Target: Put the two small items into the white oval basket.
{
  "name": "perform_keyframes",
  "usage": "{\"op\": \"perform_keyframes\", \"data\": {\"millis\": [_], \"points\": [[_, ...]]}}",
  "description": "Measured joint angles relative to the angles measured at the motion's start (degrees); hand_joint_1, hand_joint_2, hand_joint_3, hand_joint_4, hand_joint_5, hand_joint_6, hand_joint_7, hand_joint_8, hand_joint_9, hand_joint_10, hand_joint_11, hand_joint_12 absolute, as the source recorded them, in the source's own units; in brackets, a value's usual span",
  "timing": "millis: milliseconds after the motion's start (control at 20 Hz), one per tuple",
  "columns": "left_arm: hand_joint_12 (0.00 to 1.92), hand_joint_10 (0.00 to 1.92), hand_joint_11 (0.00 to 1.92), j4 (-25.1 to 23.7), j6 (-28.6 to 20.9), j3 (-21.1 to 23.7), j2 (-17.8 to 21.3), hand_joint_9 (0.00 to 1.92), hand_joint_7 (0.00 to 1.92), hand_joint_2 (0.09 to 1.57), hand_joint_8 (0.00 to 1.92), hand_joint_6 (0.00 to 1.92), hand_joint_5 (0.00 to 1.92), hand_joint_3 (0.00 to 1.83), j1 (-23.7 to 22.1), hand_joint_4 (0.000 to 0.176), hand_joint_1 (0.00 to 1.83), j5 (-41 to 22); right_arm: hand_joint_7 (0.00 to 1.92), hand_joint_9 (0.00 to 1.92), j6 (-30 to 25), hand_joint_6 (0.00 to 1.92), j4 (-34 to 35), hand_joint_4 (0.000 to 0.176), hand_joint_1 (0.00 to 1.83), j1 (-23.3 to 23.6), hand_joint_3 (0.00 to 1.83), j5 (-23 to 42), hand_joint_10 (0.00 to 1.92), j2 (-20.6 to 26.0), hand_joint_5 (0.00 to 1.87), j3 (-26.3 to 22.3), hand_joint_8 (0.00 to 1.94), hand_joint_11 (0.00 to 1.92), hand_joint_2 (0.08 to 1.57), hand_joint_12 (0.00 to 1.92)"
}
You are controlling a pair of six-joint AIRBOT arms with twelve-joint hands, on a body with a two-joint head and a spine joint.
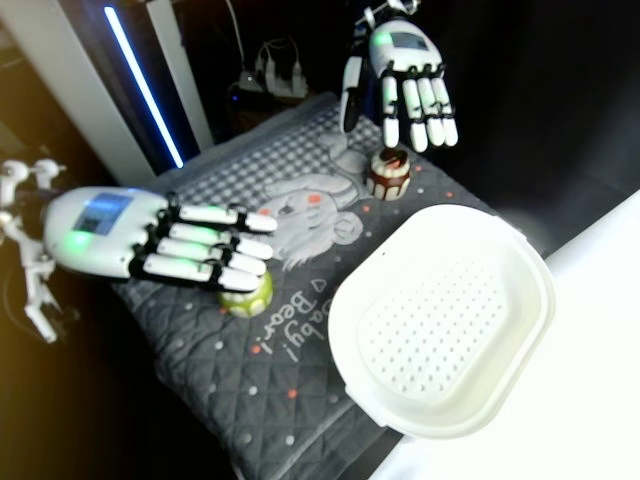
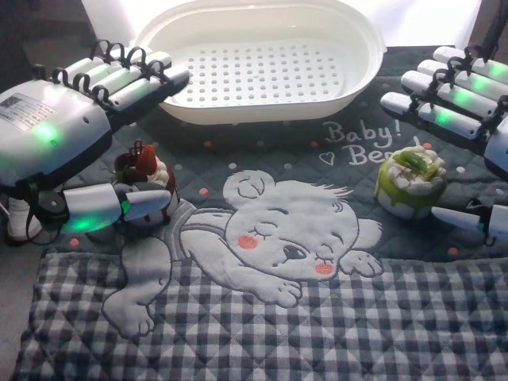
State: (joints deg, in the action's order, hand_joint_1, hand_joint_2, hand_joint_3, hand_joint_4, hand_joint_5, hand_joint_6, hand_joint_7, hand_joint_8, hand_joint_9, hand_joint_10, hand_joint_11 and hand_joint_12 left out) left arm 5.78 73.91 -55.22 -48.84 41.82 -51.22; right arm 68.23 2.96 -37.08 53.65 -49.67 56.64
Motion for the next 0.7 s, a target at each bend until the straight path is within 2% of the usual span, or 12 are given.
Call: {"op": "perform_keyframes", "data": {"millis": [100,150,250,300,350,400,450,500,550,600,650,700], "points": [[0.00,0.00,0.00,0.07,0.00,0.00,0.00,0.00,0.00,1.23,0.00,0.00,0.02,0.02,0.00,0.047,0.48,-0.02,0.00,0.00,0.00,0.00,-0.04,0.095,0.57,0.00,0.01,0.00,0.00,0.00,0.00,0.00,0.00,0.00,1.18,0.00],[0.00,0.00,0.00,0.02,0.00,0.00,0.00,0.00,0.00,1.23,0.00,0.00,0.02,0.02,0.00,0.058,0.47,-0.02,0.00,0.00,0.02,0.00,-0.07,0.094,0.55,0.00,0.01,0.00,0.00,0.00,0.00,0.00,0.00,0.00,1.19,0.00],[0.02,0.00,0.05,0.28,0.00,-0.33,-0.37,0.00,0.00,1.24,0.00,0.00,0.00,0.01,0.00,0.081,0.46,-0.07,0.00,0.00,0.00,0.00,0.02,0.121,0.56,0.04,0.01,0.09,0.00,-0.44,0.00,0.33,0.00,0.00,1.19,0.00],[0.03,0.00,0.06,0.96,0.04,-1.07,-1.22,0.00,0.00,1.23,0.00,0.00,0.01,0.01,-0.13,0.073,0.53,0.22,0.00,0.00,0.02,0.00,0.50,0.102,0.54,0.04,0.01,0.09,0.00,-1.20,0.00,0.90,0.00,0.00,1.20,0.00],[0.03,0.00,0.05,2.19,0.00,-1.92,-2.29,0.00,0.00,1.23,0.00,0.00,0.01,0.01,-0.22,0.065,0.55,1.14,0.00,0.00,0.00,0.00,1.20,0.095,0.51,0.04,0.01,0.00,0.00,-2.38,0.00,1.70,0.00,0.00,1.20,0.00],[0.23,0.00,0.01,3.56,0.00,-2.95,-3.58,0.00,0.00,1.23,0.00,0.00,0.01,0.00,-0.20,0.072,0.56,2.58,0.00,0.00,0.00,0.00,2.08,0.080,0.51,0.04,0.01,-0.72,0.00,-3.52,0.00,2.47,0.00,0.00,1.20,0.00],[0.47,0.01,0.00,5.07,0.02,-3.72,-4.63,0.03,0.00,1.23,0.00,0.00,0.01,0.00,0.02,0.049,0.58,3.96,0.00,0.00,0.00,0.00,2.38,0.076,0.50,0.07,0.01,-1.57,0.00,-4.31,0.00,3.15,0.00,0.00,1.20,0.00],[0.62,0.01,0.00,6.99,0.02,-4.48,-5.81,0.05,0.00,1.22,0.00,0.00,0.00,0.00,0.76,0.058,0.52,4.85,0.00,0.00,0.02,0.00,2.86,0.061,0.55,0.24,0.01,-2.60,0.00,-5.09,0.00,3.78,0.00,0.00,1.20,0.00],[0.70,0.01,0.00,8.74,0.04,-5.07,-6.80,0.06,0.02,1.22,0.00,0.00,0.00,0.00,1.92,0.040,0.48,5.16,0.00,0.00,0.00,0.00,3.41,0.058,0.57,0.50,0.00,-3.28,0.00,-6.12,0.00,4.59,0.00,0.00,1.20,0.00],[0.75,0.01,0.00,10.75,-0.02,-5.49,-7.85,0.08,0.04,1.21,0.00,0.00,0.01,0.00,3.23,0.037,0.50,5.84,0.00,0.00,0.00,0.00,3.93,0.051,0.58,1.01,0.00,-4.33,0.00,-7.39,0.00,5.64,0.00,0.00,1.20,0.00],[0.76,0.02,0.00,12.13,-0.20,-5.70,-8.37,0.10,0.06,1.20,0.01,0.01,0.05,0.00,3.80,0.015,0.60,5.49,0.00,0.00,0.00,0.00,4.39,0.052,0.60,1.16,0.00,-5.25,0.00,-8.22,0.00,6.29,0.00,0.00,1.20,0.00],[1.17,0.07,0.00,12.57,-0.17,-5.99,-8.59,0.23,0.14,1.19,0.02,0.03,0.15,0.00,4.13,0.000,0.77,4.70,0.03,0.01,0.02,0.00,4.81,0.036,0.63,1.22,0.01,-6.29,0.01,-8.81,0.01,6.69,0.01,0.00,1.21,0.00]]}}
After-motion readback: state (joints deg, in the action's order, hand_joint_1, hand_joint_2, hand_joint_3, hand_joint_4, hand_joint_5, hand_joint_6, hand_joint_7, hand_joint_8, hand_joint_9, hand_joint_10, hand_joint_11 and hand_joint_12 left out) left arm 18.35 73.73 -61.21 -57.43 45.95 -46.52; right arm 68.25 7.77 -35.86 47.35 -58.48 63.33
